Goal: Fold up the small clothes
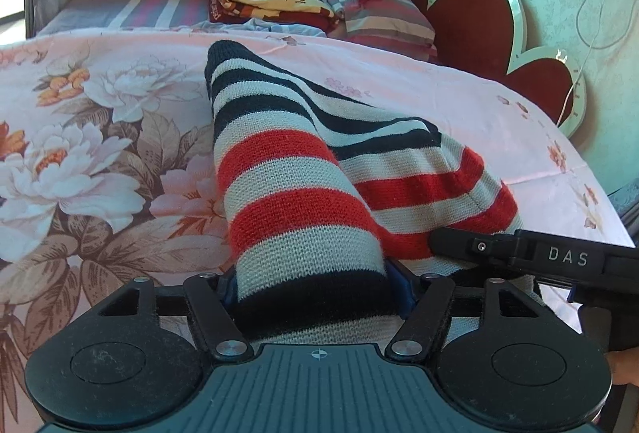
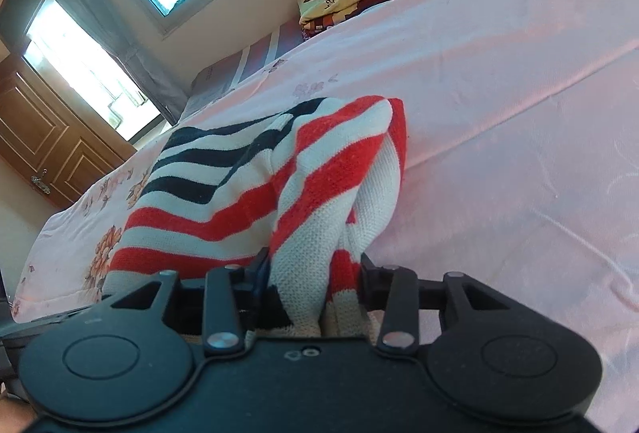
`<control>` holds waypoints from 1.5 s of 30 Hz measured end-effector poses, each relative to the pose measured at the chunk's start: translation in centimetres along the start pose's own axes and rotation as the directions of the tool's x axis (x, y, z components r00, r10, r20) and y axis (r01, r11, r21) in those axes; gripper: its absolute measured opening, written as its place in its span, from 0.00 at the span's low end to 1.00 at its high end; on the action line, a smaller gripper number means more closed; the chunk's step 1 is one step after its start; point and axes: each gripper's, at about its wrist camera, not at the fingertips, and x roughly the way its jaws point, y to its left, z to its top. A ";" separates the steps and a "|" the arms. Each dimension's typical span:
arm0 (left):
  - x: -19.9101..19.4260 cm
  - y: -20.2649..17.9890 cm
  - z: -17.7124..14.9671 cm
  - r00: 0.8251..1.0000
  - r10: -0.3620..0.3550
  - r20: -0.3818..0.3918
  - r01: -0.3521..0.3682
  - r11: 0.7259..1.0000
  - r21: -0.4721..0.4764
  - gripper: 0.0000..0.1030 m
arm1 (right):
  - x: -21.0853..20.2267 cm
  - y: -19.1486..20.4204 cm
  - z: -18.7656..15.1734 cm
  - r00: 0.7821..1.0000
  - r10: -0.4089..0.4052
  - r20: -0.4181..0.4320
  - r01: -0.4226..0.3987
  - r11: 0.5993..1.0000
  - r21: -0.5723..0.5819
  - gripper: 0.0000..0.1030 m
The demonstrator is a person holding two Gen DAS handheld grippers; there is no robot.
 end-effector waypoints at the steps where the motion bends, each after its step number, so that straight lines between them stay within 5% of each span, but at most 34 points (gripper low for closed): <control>1: -0.2 -0.1 0.0 1.000 0.004 0.003 -0.004 1.000 0.003 0.64 | -0.1 0.2 0.0 1.000 -0.002 0.004 0.002 1.000 -0.003 0.38; 14: -4.1 0.0 -1.0 0.999 0.026 0.030 -0.027 0.999 0.019 0.59 | -2.2 2.9 -1.1 0.999 0.037 0.025 -0.036 0.999 -0.040 0.37; 24: -11.0 6.1 -2.6 0.991 0.086 0.102 -0.081 0.995 -0.051 0.59 | -2.5 11.0 -2.6 0.987 0.156 0.040 -0.151 0.982 -0.112 0.37; 37: -19.7 27.1 -2.9 0.967 0.178 0.180 -0.152 0.977 -0.147 0.59 | 6.1 27.8 -7.3 0.965 0.262 -0.011 -0.261 0.953 -0.154 0.37; 45: -19.2 39.8 -3.0 0.962 0.191 0.196 -0.157 0.972 -0.174 0.59 | 13.6 35.5 -11.1 0.969 0.246 -0.008 -0.245 0.959 -0.144 0.35</control>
